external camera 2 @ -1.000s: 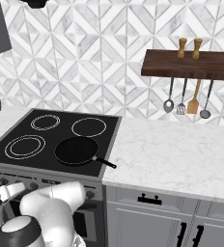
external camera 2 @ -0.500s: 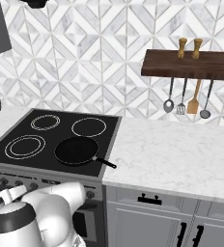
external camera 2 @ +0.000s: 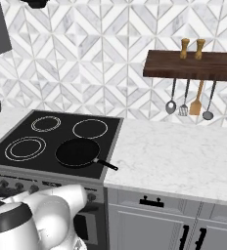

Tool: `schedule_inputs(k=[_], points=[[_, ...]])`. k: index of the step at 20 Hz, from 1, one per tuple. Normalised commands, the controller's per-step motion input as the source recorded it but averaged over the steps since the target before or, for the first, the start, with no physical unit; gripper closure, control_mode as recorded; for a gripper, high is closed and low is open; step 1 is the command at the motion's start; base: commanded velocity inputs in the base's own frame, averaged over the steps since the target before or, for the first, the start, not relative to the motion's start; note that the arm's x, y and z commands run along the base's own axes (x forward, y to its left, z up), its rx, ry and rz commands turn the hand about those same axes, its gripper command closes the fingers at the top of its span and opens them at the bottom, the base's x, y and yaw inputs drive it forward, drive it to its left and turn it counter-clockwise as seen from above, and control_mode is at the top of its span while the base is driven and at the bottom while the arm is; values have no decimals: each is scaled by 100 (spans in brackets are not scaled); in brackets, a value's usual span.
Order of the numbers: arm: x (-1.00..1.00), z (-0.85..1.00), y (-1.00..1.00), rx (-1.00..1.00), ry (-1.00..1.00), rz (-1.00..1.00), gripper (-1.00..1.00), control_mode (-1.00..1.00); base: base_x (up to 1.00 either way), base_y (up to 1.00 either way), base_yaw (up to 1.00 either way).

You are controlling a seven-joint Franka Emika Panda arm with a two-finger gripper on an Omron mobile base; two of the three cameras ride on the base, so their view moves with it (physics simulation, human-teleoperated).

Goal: Turn off the front right burner of the stove.

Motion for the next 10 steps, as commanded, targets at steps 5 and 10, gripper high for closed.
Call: schedule_inputs(k=[5,10], points=[[25,0,0,0,0,0,-100,-100,0,0,0],[5,-1,0,0,-1,0,-100,-100,0,0,0]])
